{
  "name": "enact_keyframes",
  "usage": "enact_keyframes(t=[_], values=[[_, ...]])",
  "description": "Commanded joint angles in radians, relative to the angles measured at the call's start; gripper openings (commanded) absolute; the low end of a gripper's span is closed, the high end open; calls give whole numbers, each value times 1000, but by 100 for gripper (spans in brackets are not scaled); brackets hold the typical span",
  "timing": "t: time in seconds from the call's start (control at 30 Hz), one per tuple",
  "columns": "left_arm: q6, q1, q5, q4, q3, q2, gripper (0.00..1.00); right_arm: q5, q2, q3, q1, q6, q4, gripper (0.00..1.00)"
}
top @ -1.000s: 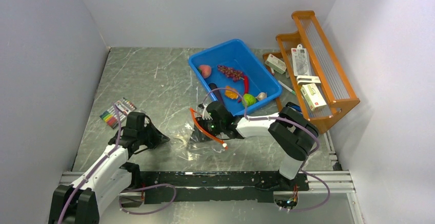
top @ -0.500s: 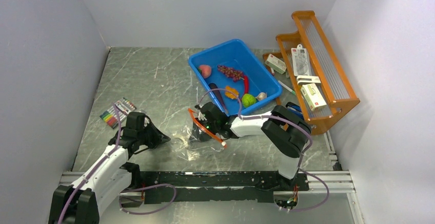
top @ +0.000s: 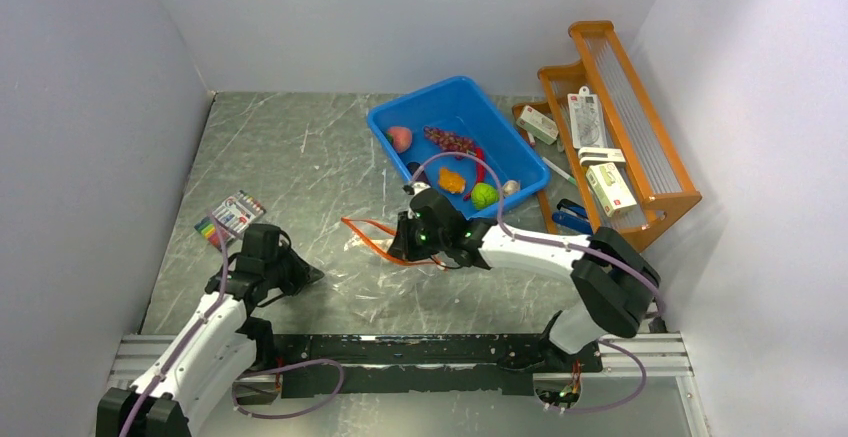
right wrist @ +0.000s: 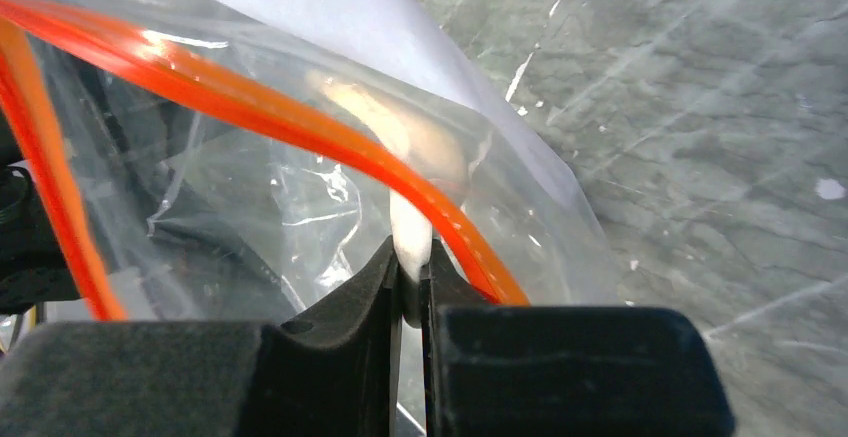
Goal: Open the zip-top bag and remove the fake food
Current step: Pick up the fake vegetable from the zipper food storage bag, then place the fake vegetable in the bin.
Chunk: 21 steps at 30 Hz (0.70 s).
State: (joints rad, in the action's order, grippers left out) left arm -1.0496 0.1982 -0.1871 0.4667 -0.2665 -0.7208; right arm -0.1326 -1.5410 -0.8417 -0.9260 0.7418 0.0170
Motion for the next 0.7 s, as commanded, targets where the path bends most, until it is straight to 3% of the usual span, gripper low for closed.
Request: enact_keyframes(t=[0.0, 0.37, 0.53, 0.67], values=[[-40, -5, 80, 86, -25, 36, 7, 95, 87, 22, 10, -24, 15, 4], [-106, -5, 147, 150, -25, 93, 7, 204, 272, 63, 10, -29, -33, 3], [-109, -5, 127, 136, -23, 90, 8, 356, 351, 67, 12, -57, 11, 3], [-63, -5, -23, 42, -34, 52, 30, 601, 361, 1, 12, -112, 170, 3]])
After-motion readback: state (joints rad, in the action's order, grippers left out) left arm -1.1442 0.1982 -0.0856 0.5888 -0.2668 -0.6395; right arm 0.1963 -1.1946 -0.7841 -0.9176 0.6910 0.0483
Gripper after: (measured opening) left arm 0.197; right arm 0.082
